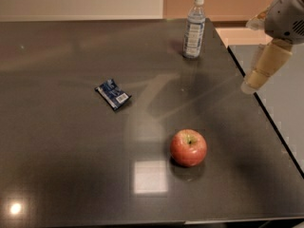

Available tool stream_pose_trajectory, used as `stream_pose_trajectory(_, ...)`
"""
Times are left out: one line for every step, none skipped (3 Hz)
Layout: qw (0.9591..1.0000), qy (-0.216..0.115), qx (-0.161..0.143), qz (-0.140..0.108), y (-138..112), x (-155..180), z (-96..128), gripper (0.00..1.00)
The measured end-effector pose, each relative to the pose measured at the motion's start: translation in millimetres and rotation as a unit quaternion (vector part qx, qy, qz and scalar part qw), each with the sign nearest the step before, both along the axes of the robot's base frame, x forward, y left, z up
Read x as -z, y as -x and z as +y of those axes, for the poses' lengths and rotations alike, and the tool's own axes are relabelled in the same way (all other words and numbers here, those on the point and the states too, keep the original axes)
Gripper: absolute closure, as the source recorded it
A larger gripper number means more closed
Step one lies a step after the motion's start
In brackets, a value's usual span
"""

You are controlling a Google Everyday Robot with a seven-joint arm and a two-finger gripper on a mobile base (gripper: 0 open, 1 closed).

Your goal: Knock blue plastic bottle over

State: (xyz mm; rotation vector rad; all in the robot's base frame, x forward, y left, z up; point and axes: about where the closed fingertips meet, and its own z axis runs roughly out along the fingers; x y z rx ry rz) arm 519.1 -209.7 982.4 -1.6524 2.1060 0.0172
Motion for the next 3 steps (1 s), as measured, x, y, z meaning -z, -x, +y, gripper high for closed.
stream_pose_trajectory(0.9992,-0.02,0.021,-0.028,-24,-2,20,0.0)
stream_pose_trajectory(0.9951,-0.057,0.06,-0.054,-53,3,46,0.0)
stream_pose_trajectory(0.9875,-0.097,0.104,-0.067,-85,10,63,0.0)
